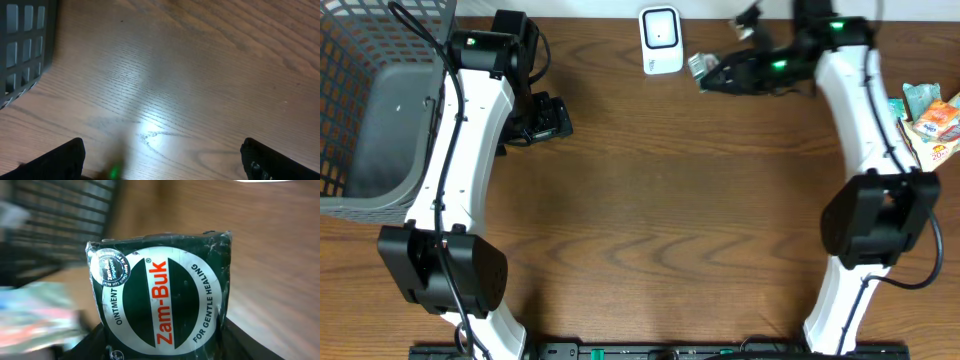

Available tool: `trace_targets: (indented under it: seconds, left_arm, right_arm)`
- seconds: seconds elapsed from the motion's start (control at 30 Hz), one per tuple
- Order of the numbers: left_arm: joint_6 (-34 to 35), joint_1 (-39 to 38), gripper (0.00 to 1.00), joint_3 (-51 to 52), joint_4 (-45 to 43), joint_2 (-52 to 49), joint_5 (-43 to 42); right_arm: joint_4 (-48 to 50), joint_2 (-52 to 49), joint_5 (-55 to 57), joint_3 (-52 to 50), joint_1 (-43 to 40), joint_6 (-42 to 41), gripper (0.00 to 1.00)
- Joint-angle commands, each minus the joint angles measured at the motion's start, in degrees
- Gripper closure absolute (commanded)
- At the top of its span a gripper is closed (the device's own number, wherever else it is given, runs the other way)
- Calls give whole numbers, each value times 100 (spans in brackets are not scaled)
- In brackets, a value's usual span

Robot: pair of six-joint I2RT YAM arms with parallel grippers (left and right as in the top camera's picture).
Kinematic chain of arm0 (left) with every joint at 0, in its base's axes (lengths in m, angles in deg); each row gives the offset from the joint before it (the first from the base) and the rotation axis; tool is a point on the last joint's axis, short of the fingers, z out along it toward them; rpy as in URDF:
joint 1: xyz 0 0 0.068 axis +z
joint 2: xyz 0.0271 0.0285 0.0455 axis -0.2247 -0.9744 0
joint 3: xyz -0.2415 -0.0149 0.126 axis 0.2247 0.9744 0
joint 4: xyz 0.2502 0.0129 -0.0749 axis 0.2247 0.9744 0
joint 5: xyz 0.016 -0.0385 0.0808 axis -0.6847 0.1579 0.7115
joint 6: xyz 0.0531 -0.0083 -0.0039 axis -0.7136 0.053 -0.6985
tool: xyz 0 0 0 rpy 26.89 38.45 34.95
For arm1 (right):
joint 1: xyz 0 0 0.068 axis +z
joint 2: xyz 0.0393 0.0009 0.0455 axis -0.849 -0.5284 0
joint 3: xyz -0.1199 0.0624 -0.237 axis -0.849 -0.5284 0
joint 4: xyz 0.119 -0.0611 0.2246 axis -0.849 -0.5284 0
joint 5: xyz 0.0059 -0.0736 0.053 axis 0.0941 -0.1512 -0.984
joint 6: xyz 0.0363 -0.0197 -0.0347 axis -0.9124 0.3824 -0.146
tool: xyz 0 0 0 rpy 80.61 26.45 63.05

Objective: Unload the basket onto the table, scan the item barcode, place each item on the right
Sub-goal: 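Lift the Zam-Buk tin and turn it toward the scanner, right gripper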

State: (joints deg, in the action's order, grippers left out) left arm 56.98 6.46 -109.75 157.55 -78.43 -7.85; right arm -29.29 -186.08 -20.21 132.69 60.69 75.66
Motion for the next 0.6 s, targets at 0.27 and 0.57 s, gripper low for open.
trace_targets:
  seconds: [0.27,0.57]
  left_arm:
    - [35,2,2,11,13,96,-9]
    - [35,2,3,13,13,96,-9]
  right_arm:
    - [-199,13,-1705,2,-109,387,64]
    - [-11,13,-1637,2,179,387,63]
